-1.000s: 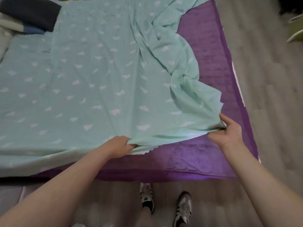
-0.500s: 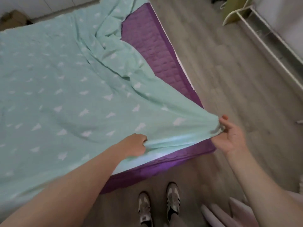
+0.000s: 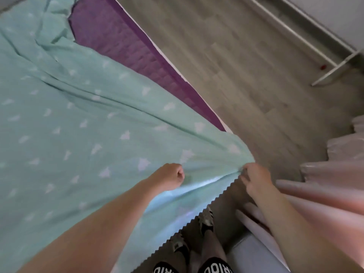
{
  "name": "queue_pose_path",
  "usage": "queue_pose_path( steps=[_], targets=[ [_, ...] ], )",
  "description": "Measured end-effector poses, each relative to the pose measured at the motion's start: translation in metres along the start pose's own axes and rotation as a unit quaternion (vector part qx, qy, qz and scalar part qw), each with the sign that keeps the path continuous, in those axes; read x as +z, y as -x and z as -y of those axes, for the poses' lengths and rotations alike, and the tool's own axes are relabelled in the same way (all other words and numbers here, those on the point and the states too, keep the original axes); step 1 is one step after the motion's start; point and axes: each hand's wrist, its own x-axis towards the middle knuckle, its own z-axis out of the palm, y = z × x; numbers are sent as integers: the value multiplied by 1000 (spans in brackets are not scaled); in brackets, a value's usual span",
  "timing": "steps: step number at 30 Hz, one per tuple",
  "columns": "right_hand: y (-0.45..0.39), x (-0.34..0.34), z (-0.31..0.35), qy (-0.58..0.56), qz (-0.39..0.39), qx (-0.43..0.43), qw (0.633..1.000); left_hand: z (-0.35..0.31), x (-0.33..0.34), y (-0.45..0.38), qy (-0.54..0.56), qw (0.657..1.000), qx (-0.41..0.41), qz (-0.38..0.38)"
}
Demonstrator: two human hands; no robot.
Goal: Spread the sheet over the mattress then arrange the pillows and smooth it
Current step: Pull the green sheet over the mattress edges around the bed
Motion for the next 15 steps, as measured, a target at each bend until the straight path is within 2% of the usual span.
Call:
queue_pose_path(
  steps=[2,7,15],
  targets=[
    [-4,-4,-13,37,8,54,998,-2,6,-4,4,1000,4,2],
    [0,6,-43,99,74,113,986,4,10,-2,20,1000,-11,18],
    [12,61,-39,156,68,25,985,42,-16,-4,73,995,-67,-11]
  ],
)
